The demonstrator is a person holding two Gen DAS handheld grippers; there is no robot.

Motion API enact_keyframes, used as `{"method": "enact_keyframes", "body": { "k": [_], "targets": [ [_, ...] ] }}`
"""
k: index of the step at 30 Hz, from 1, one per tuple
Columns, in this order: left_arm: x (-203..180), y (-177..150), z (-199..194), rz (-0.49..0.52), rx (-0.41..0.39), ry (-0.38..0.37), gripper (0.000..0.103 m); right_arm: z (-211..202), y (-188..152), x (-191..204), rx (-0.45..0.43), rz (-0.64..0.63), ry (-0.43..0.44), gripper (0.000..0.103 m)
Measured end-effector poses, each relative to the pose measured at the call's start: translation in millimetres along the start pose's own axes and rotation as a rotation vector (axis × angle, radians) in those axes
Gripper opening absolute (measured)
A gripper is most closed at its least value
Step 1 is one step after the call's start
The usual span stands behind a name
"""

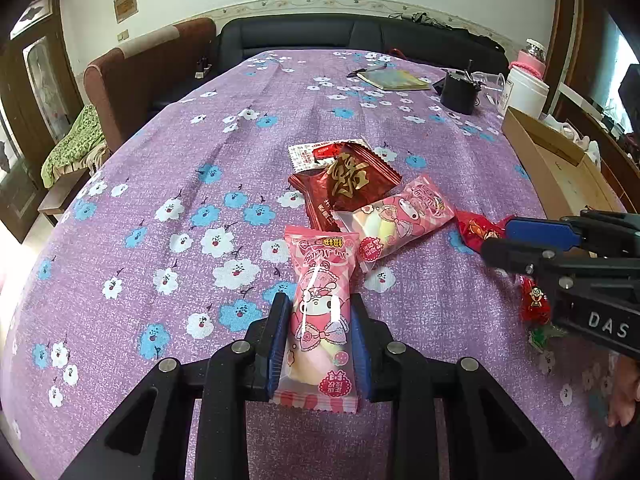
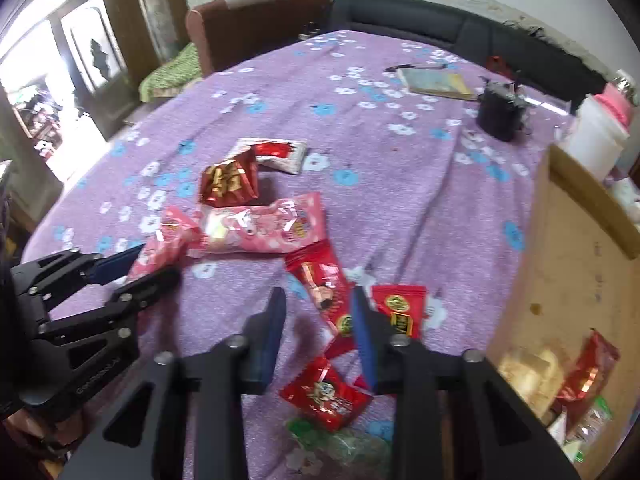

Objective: Organize snacks
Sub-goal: 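Grasp the long red candy bar with the right gripper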

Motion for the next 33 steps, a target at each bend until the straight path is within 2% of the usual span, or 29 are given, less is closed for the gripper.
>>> {"method": "enact_keyframes", "body": {
  "k": [4, 8, 10, 15, 18, 19, 23, 24, 25, 29, 33],
  "targets": [
    [0.2, 0.1, 0.0, 0.000, 0.001, 0.001, 0.031, -2.2, -1.6, 2.3, -0.016, -0.027, -0.033, 0.020],
    [0.2, 0.2, 0.5, 0.001, 0.000, 0.004, 0.031, 2.6, 1.7, 0.9, -0.016, -0.048, -0.038, 0.022],
    [0.0, 0.5, 0.8, 0.002, -0.001, 0.006, 0.031, 5.8, 3.8, -0.8, -0.004, -0.049, -0.007, 0.028],
    [-0.3, 0.3, 1.0, 0.003, -0.002, 0.011, 0.031, 6.2, 1.9, 0.4, 0.002, -0.051, -0.021, 0.028],
    [-1.4, 0.1, 1.1, 0.005, -0.003, 0.013, 0.031, 4.8, 1.1, 4.0, -0.002, -0.066, -0.006, 0.041],
    [-1.1, 0.1, 0.9, 0.007, -0.003, 0.015, 0.031, 8.1, 0.7, 4.9, 0.009, -0.076, -0.023, 0.041],
    [-1.2, 0.2, 1.0, 0.006, -0.003, 0.014, 0.031, 16.9, -2.8, 5.6, 0.026, -0.105, -0.030, 0.040],
    [-1.3, 0.2, 1.0, 0.006, -0.003, 0.015, 0.031, 16.6, -3.3, 4.4, 0.027, -0.094, -0.018, 0.027],
    [-0.9, 0.3, 1.2, 0.006, -0.003, 0.015, 0.031, 15.8, -3.9, 4.4, 0.031, -0.082, 0.002, 0.022],
    [-1.3, 0.3, 0.6, 0.010, -0.005, 0.019, 0.030, 10.4, -9.5, 9.4, 0.009, -0.022, -0.003, 0.021],
    [-1.2, -0.5, -1.6, 0.011, -0.012, 0.019, 0.027, -12.3, -17.5, 13.2, -0.093, 0.091, 0.007, 0.021]
  ]
}}
Point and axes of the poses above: each gripper's, at about its wrist camera, not at the fingertips, and z roughly the way its jaws point, x to its left, y to its top, the point moved 2 cm from there along z, roughly the way its jaws point, and after that the axes turned 5 degrees about z, right-handed, at the moved point
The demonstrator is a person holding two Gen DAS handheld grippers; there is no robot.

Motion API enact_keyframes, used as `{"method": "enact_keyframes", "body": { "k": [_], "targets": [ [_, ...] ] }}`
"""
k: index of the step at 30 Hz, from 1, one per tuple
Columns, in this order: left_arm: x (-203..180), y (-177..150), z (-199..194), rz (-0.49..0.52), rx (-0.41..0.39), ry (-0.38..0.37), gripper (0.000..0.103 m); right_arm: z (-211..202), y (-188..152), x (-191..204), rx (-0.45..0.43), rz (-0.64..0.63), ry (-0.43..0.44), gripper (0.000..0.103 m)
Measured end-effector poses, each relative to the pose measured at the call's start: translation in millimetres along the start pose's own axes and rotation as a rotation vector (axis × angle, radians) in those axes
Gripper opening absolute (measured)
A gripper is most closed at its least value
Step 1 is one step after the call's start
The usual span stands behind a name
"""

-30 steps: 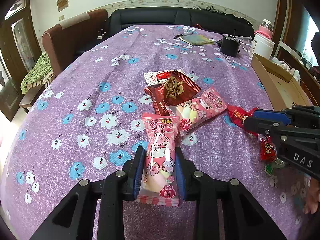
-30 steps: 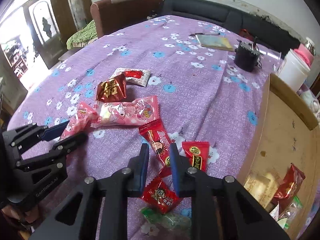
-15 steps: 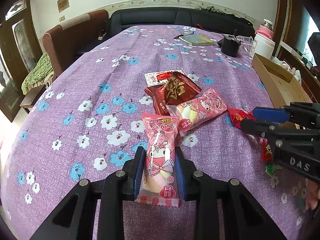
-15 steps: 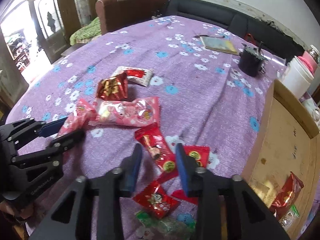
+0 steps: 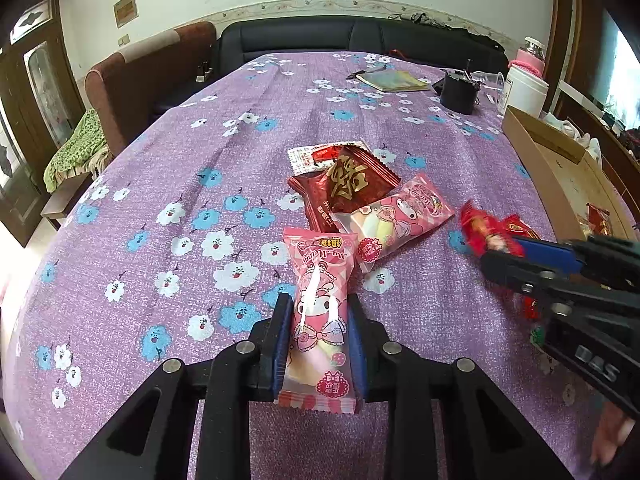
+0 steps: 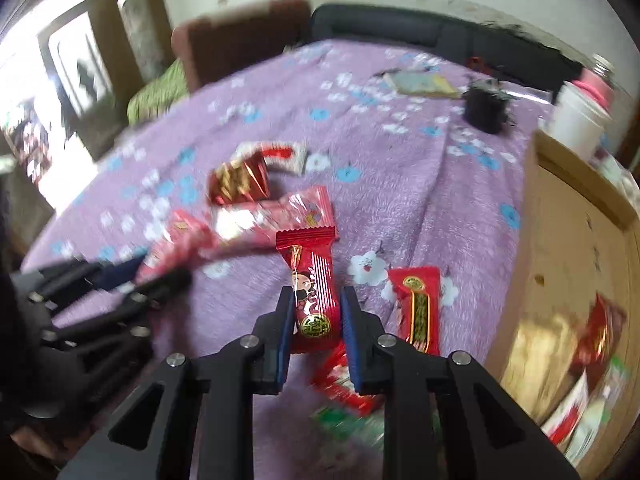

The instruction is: Organize snacks

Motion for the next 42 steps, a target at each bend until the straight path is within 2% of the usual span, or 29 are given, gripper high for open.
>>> {"method": "enact_keyframes", "body": {
  "k": [5, 16, 21, 26, 34, 42],
  "targets": [
    [-1.1, 0.1, -7.1, 0.005, -0.031, -0.001, 0.027, -24.2, -8.2, -0.5, -0.136, 0.075, 0.049, 0.022],
    [-3.8, 3.2, -30.1, 0.024, -0.151, 0.045, 0.027, -28.3, -9.7, -16.7, -0.160, 0.132, 0.102, 0.022],
    [-6.0, 4.3, -32.9, 0.035, -0.170, 0.054, 0.027, -34.9, -8.8, -17.8, -0.182, 0.141, 0.112, 0.022],
    [-3.8, 5.0, -36.4, 0.020, -0.185, 0.036, 0.027, -42.4, -6.9, -24.5, -0.205, 0.166, 0.122, 0.022],
    [10.0, 7.9, -39.6, -0.063, -0.191, -0.081, 0.027, -54.2, -2.9, -44.0, -0.250, 0.232, 0.125, 0.022],
    [9.3, 7.7, -38.3, -0.065, -0.187, -0.069, 0.027, -62.1, -0.4, -57.1, -0.275, 0.267, 0.122, 0.022]
  ]
}}
Point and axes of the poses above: each gripper's, at about its wrist camera, not at the fingertips, and z roughly the way its jaws point, x to its left, y to its top, the point moved 2 cm from there along z, roughly the way its jaws point, and after that the axes turned 5 degrees about z, right-handed, at the moved point
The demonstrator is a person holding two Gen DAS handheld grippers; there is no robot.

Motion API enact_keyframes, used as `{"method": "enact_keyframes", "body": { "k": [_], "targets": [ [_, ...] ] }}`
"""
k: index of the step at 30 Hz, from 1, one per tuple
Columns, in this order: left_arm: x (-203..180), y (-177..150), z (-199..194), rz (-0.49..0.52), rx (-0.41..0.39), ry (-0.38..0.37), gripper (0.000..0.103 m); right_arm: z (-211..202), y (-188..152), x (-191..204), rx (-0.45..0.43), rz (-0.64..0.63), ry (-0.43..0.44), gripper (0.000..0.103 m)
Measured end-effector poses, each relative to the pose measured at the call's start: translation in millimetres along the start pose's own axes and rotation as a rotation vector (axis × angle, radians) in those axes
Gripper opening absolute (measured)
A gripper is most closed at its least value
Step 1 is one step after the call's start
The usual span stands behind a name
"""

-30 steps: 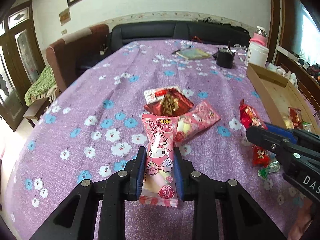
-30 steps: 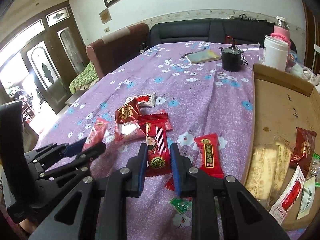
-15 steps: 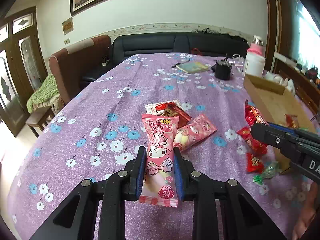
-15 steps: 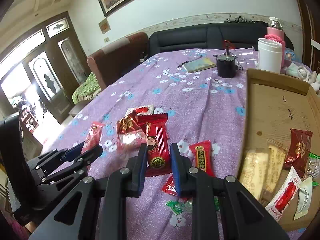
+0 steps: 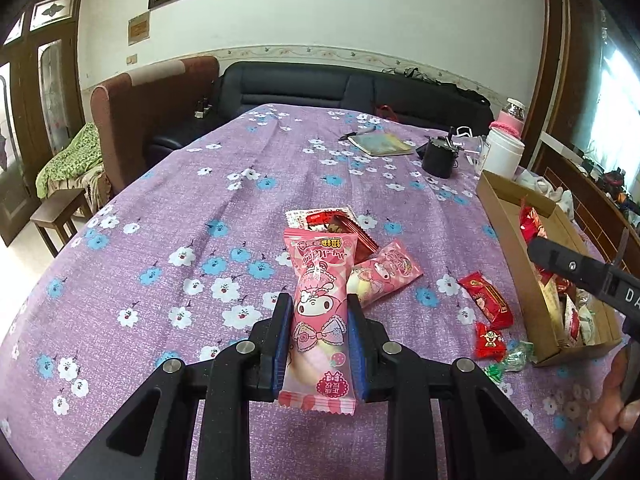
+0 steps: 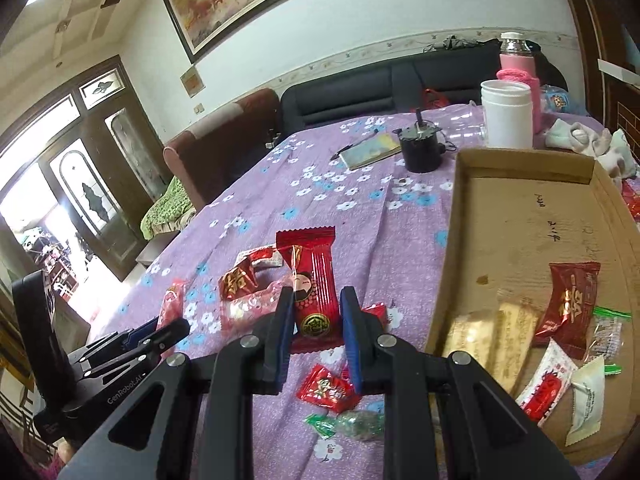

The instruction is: Organize snacks

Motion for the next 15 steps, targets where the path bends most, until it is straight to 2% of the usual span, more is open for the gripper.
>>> {"method": "enact_keyframes", "body": {
  "k": [9, 15],
  "targets": [
    [-5.5, -0.7, -0.4, 0.036, -0.014, 0.046, 0.027, -0.5, 1.7, -5.3, 0.001, 0.020, 0.003, 0.022],
    [-5.5, -0.8, -0.3, 0.039, -0.010, 0.050, 0.027, -1.8, 0.8, -5.7, 0.004, 0.021, -0.001, 0.022]
  ]
}}
Point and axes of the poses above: each gripper's, at about its wrist camera, not at the fingertips, and z roughly the way its jaws point, x to its left, y to its top, the point moved 2 cm from there along z, roughly the way its jaws point, and after that the axes turned 5 degrees about z, right-handed, at the moved point
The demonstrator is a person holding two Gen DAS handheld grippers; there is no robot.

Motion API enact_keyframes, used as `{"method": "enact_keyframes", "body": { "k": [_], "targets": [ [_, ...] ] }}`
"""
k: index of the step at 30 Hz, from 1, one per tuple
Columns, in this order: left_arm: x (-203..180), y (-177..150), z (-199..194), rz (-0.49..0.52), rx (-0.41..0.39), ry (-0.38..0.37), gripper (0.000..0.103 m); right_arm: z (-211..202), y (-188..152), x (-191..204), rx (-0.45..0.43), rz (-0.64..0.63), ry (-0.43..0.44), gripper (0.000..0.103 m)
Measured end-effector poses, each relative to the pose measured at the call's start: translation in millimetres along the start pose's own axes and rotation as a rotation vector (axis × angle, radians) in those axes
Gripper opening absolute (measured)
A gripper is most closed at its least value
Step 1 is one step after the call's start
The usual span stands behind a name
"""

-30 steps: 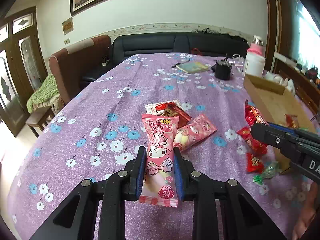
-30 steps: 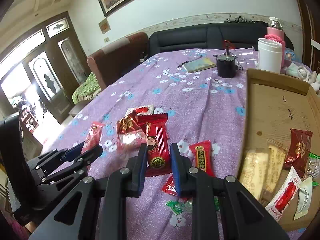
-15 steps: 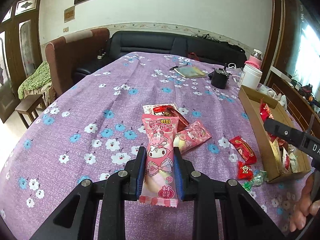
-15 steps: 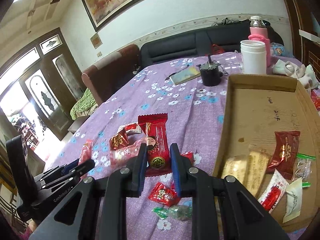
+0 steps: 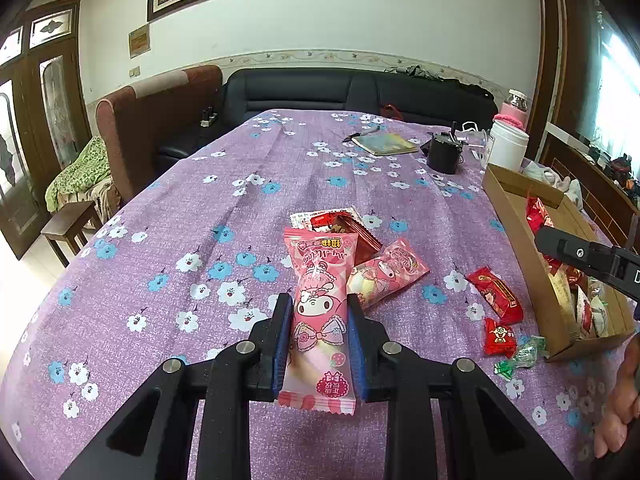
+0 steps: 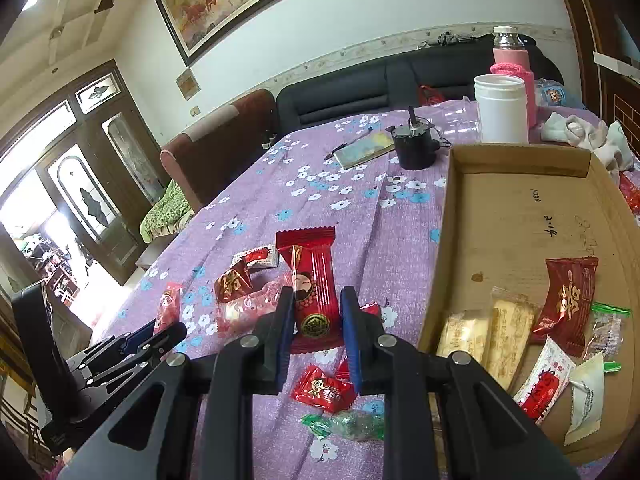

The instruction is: Organize snacks

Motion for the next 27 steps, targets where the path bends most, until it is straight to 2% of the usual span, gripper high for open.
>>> {"method": "enact_keyframes", "body": {
  "k": [27],
  "targets": [
    [-1.2, 0.3, -4.2, 0.011, -0.017, 0.007, 0.027, 3.4, -2.2, 5.2, 0.017, -0.016, 0.004, 0.022]
  ]
}}
Point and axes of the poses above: each gripper's, at about its wrist camera, not at the fingertips, and z roughly the way its jaws point, x to its left, y to its top, the point moved 2 cm from there along z, roughly the way its jaws point, and after that the axes turned 5 degrees about z, right-handed, at the moved point
